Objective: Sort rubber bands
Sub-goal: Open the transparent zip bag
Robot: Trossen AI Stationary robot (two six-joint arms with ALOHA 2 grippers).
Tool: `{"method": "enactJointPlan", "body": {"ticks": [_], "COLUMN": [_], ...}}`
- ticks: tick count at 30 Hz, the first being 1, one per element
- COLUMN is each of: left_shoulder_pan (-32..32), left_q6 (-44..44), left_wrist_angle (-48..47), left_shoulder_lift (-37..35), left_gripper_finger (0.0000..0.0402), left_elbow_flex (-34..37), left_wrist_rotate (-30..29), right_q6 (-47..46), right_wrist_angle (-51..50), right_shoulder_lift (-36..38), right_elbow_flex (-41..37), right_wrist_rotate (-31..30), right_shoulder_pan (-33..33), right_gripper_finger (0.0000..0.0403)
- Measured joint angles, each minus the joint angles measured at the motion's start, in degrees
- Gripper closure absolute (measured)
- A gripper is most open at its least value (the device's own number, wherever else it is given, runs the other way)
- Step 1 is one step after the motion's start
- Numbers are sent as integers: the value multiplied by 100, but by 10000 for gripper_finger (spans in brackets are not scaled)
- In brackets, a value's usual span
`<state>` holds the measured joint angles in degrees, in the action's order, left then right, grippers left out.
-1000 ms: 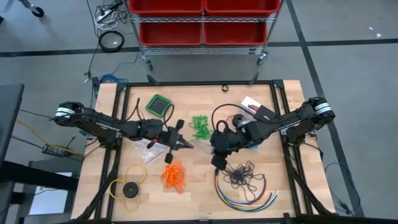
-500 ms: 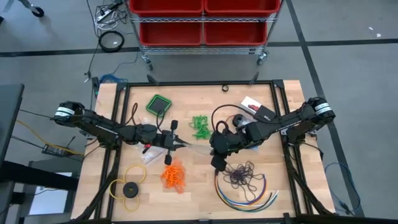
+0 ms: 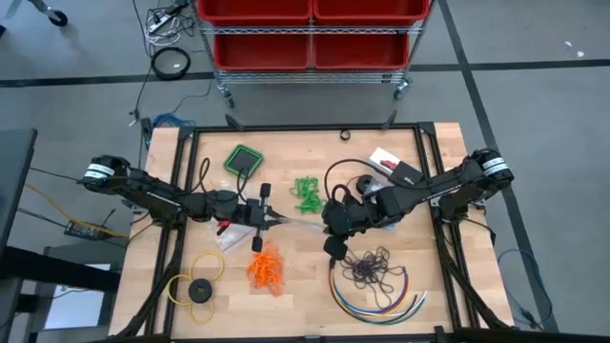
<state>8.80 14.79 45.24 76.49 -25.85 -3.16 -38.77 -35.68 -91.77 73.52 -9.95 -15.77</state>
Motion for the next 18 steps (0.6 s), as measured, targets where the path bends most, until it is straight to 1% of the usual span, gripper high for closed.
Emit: {"method": "enactJointPlan", "body": {"ticks": [6,11,16,18], "left_shoulder_pan": [28,33,33,33], "left_q6": [-7,-43,-65,-117], "left_wrist_angle": [-53,-449,-365,-324], "left_shoulder_lift": [0,5,174,291], "left_gripper_finger": [401,401,401,401], "left_elbow_flex": [0,3,-1,-15], "left_wrist_rotate": [2,5,9,10], "right_q6": [29,48,234,315], "right_wrist_angle": [-4,11,402,613], "right_shoulder_lift": [0,0,0,0], "right_elbow_flex": [0,0,0,0], "right_wrist_rotate": [-188,-191,-177,-84], "right_shoulder_pan": [-2,26,83,119], "right_gripper_finger": [402,402,403,403]}}
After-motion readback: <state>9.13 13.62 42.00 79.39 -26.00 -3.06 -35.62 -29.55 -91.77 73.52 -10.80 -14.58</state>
